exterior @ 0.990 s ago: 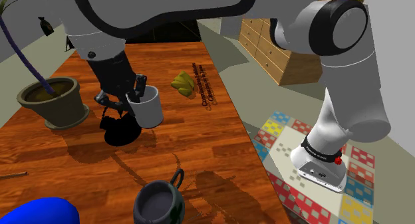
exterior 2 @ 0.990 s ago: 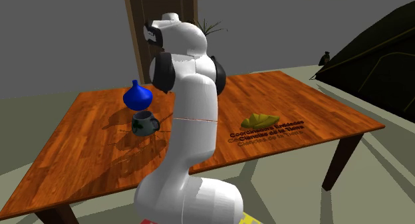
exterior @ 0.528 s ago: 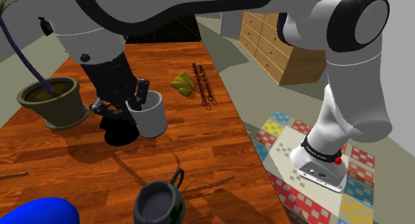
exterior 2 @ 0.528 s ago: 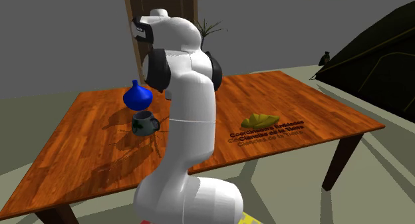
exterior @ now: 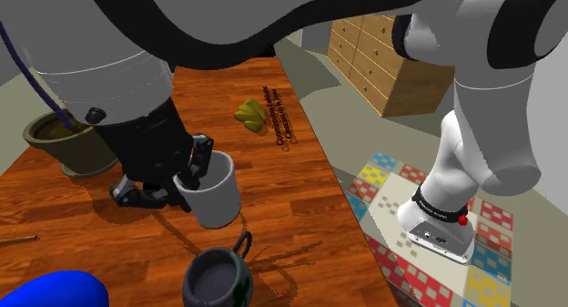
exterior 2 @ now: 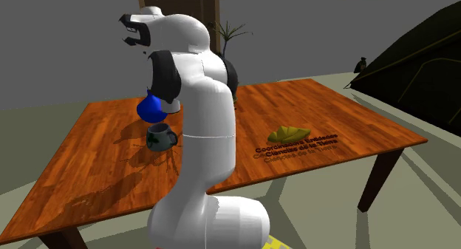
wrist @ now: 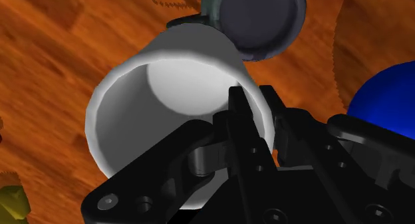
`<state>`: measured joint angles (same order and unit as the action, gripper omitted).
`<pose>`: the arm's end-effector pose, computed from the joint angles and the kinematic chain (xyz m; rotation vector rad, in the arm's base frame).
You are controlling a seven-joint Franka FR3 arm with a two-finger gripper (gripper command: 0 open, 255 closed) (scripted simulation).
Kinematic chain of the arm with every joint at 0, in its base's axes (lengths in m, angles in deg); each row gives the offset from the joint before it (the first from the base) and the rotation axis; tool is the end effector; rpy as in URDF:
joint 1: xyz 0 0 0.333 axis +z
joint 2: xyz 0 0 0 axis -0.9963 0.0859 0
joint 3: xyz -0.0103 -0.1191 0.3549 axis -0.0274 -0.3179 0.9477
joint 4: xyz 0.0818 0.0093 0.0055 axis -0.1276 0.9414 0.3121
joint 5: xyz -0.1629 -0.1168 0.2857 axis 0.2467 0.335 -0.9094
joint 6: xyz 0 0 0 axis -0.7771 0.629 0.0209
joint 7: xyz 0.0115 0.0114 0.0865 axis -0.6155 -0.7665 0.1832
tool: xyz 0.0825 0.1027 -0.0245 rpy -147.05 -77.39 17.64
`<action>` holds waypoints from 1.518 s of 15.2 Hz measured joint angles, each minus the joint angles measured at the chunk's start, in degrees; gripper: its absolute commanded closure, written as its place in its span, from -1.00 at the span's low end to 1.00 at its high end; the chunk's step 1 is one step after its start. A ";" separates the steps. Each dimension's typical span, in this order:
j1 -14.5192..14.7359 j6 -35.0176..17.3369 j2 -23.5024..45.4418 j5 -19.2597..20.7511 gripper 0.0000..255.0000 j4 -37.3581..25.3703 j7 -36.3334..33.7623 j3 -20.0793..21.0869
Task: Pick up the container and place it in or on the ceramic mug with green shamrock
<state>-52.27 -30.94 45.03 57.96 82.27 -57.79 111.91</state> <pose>0.3602 0.5297 0.5649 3.0620 0.0227 -0.1224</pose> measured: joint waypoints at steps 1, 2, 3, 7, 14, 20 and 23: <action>0.48 -0.43 -0.70 -0.32 1.00 1.10 -1.09 0.39; 1.20 -0.48 -1.21 -0.56 1.00 1.65 -2.28 0.80; 2.95 0.65 0.02 0.00 1.00 -0.65 -3.70 1.00; 3.34 -1.96 -0.45 -0.25 1.00 2.55 -5.15 1.36; 2.38 -7.53 -0.74 -0.34 1.00 8.52 -5.35 1.24; 1.57 -12.12 -0.82 -0.25 1.00 13.29 -5.36 1.05; 1.55 -13.35 -0.70 -0.15 1.00 14.42 -5.55 1.01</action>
<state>-50.72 -44.29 44.33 57.81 96.69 -63.34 112.92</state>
